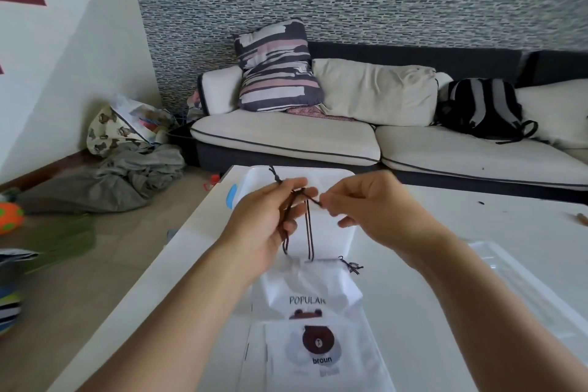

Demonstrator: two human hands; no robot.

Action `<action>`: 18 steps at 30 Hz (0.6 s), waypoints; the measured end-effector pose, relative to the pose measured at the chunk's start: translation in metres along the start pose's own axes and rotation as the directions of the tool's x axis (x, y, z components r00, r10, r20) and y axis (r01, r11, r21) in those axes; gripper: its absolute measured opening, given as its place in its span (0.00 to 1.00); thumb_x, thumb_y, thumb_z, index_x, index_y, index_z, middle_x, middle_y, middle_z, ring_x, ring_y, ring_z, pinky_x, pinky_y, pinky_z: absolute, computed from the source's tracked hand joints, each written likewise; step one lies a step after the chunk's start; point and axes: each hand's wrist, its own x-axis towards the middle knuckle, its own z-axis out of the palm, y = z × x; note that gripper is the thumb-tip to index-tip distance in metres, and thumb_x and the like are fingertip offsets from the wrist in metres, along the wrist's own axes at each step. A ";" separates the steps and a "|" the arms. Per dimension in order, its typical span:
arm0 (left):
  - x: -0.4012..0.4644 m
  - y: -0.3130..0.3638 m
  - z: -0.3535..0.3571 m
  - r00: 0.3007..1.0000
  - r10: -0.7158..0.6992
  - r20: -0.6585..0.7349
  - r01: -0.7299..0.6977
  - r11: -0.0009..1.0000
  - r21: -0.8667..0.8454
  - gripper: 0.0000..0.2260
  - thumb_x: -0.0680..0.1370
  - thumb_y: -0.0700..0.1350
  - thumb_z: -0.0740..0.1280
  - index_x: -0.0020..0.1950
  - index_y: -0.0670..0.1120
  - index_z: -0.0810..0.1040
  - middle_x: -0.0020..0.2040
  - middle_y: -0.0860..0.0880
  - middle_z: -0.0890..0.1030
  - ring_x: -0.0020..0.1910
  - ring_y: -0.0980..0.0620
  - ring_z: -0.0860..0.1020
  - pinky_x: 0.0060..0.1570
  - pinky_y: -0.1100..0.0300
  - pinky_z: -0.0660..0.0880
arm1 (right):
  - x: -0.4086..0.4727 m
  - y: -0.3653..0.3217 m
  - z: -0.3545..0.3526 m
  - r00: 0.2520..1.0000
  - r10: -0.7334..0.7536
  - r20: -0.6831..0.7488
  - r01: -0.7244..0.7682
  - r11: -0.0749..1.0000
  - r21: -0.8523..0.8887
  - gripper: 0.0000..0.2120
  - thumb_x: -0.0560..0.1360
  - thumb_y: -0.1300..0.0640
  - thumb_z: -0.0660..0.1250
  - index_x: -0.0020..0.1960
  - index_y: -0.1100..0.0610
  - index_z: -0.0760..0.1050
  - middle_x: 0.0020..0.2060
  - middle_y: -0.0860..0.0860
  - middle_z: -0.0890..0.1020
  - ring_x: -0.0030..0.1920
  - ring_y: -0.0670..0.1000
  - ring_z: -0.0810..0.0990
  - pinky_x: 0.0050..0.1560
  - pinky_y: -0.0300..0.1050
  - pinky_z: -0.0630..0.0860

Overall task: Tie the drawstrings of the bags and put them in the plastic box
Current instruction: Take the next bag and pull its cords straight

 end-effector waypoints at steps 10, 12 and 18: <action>0.006 0.011 -0.026 0.929 0.345 0.133 -0.368 0.837 0.405 0.13 0.84 0.42 0.61 0.48 0.45 0.85 0.36 0.46 0.82 0.32 0.52 0.78 0.31 0.63 0.75 | -0.003 0.017 0.032 0.954 0.191 0.231 -0.293 0.754 0.588 0.09 0.73 0.58 0.73 0.44 0.64 0.79 0.40 0.60 0.83 0.42 0.58 0.85 0.52 0.47 0.83; 0.007 0.006 -0.029 0.816 0.551 0.173 -0.554 0.663 0.503 0.12 0.84 0.42 0.61 0.49 0.46 0.84 0.42 0.46 0.86 0.41 0.50 0.84 0.42 0.59 0.80 | -0.001 0.012 0.033 0.933 0.272 0.235 -0.358 0.650 0.670 0.12 0.76 0.52 0.71 0.45 0.61 0.75 0.33 0.58 0.78 0.33 0.57 0.80 0.43 0.51 0.83; -0.013 -0.009 0.004 0.898 0.415 0.145 -0.427 0.902 0.061 0.14 0.84 0.41 0.59 0.46 0.43 0.83 0.47 0.39 0.86 0.45 0.44 0.84 0.49 0.49 0.74 | 0.002 0.000 0.037 0.854 0.281 0.438 -0.512 0.605 0.610 0.21 0.82 0.43 0.59 0.39 0.56 0.77 0.33 0.55 0.75 0.30 0.51 0.73 0.33 0.44 0.79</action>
